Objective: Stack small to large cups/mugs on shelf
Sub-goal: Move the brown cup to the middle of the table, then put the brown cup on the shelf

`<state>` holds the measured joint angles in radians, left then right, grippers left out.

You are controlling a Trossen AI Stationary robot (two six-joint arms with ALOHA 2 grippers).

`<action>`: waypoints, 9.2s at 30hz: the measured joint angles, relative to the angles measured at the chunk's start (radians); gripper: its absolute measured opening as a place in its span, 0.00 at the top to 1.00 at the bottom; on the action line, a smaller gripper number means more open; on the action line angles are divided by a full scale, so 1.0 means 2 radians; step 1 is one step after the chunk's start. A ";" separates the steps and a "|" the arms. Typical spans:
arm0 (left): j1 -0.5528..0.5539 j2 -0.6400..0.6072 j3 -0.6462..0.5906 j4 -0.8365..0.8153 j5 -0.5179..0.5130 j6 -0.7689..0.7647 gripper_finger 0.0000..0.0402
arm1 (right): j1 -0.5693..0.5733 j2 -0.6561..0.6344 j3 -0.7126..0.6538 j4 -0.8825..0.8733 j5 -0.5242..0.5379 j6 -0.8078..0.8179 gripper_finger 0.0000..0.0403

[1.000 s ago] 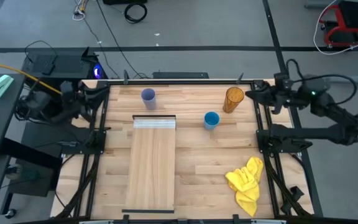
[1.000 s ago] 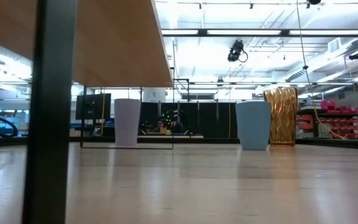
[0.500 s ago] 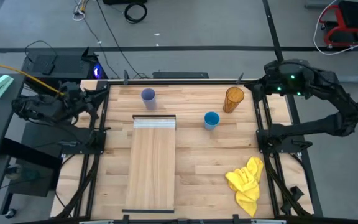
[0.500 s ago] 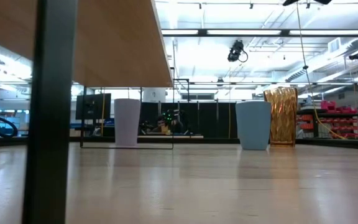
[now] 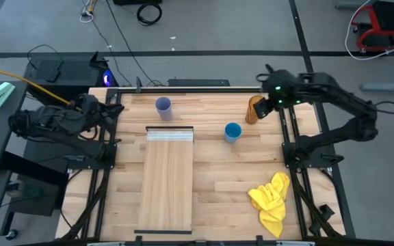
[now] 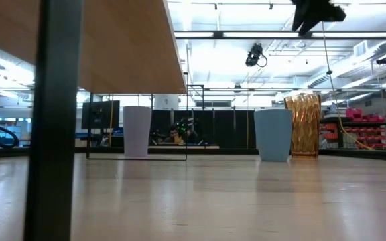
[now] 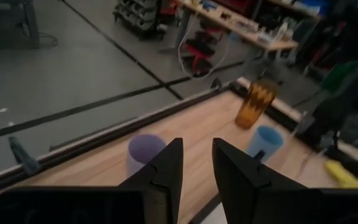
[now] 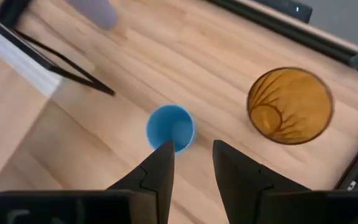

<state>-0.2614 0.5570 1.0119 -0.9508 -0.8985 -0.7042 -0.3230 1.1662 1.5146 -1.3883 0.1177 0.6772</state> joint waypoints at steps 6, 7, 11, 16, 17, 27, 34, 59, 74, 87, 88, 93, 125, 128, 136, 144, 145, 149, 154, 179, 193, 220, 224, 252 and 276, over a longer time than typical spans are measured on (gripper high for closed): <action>0.030 0.017 0.000 -0.046 0.034 -0.041 0.77 | 0.004 0.034 0.000 -0.051 0.002 0.000 0.70; 0.034 0.019 0.000 -0.050 0.037 -0.046 0.76 | 0.004 0.037 0.000 -0.061 0.005 0.000 0.70; 0.047 0.023 0.000 -0.051 0.047 -0.049 0.76 | -0.005 0.034 0.000 -0.094 0.038 0.018 0.70; 0.062 0.032 0.000 -0.051 0.058 -0.049 0.76 | -0.057 0.028 0.000 -0.091 0.044 0.028 0.70; 0.064 0.035 0.000 -0.051 0.063 -0.049 0.76 | -0.073 0.030 0.000 -0.092 0.044 0.028 0.70; 0.082 0.045 -0.032 -0.056 0.097 -0.069 0.76 | -0.182 0.049 -0.001 -0.092 0.025 -0.037 0.70; 0.095 0.045 -0.052 -0.057 0.097 -0.074 0.77 | -0.211 0.086 -0.001 -0.089 0.002 -0.077 0.70; 0.099 0.045 -0.052 -0.055 0.112 -0.074 0.75 | -0.289 0.126 -0.110 0.006 -0.037 -0.143 0.72; 0.099 0.045 -0.052 -0.055 0.112 -0.075 0.75 | -0.300 0.120 -0.175 0.092 -0.065 -0.137 0.72; 0.099 0.045 -0.052 -0.055 0.112 -0.088 0.77 | -0.300 0.119 -0.170 0.085 -0.066 -0.130 0.80; 0.099 0.045 -0.052 -0.055 0.112 -0.088 0.77 | -0.300 0.119 -0.168 0.085 -0.066 -0.130 0.80; 0.099 0.045 -0.052 -0.055 0.112 -0.088 0.77 | -0.300 0.119 -0.162 0.078 -0.066 -0.128 0.80; 0.099 0.045 -0.052 -0.059 0.112 -0.086 0.81 | -0.296 0.119 -0.083 -0.049 -0.063 -0.140 0.99; 0.099 0.045 -0.052 -0.059 0.112 -0.086 0.80 | -0.284 0.119 -0.023 -0.091 -0.063 -0.140 0.99; 0.099 0.045 -0.052 -0.058 0.112 -0.087 0.81 | -0.191 0.104 0.120 -0.092 -0.080 -0.086 0.99; 0.099 0.045 -0.052 -0.058 0.121 -0.088 0.81 | -0.030 0.108 0.198 -0.091 -0.102 -0.002 0.99; 0.099 0.045 -0.052 -0.058 0.121 -0.089 0.81 | -0.009 0.109 0.202 -0.092 -0.102 0.008 0.99; 0.099 0.045 -0.052 -0.058 0.121 -0.092 0.82 | 0.069 0.113 0.211 -0.092 -0.093 0.049 0.99; 0.099 0.045 -0.052 -0.058 0.121 -0.101 0.82 | 0.146 0.125 0.216 -0.092 -0.078 0.087 0.99; 0.099 0.092 -0.051 0.228 0.279 0.022 0.81 | 0.199 0.355 0.205 -0.071 -0.011 -0.076 0.99; 0.099 0.219 -0.046 0.326 0.327 0.047 0.80 | 0.179 0.377 0.205 -0.035 -0.020 -0.105 0.99; 0.098 0.246 -0.046 0.329 0.334 0.044 0.80 | 0.185 0.402 0.166 -0.001 -0.043 -0.131 0.98; 0.098 0.246 -0.046 0.327 0.334 0.044 0.80 | 0.185 0.398 0.154 0.010 -0.045 -0.131 0.97; 0.097 0.318 -0.046 0.406 0.391 0.044 0.73 | 0.182 0.380 0.153 0.033 -0.047 -0.118 0.72; 0.094 0.487 0.159 0.222 0.439 0.093 0.71 | 0.241 0.269 0.130 -0.045 -0.015 0.016 0.70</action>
<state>-0.0731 1.5304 1.3292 -0.5069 -0.0214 -0.5174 0.1588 1.7039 1.7738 -1.4783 0.0881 0.7094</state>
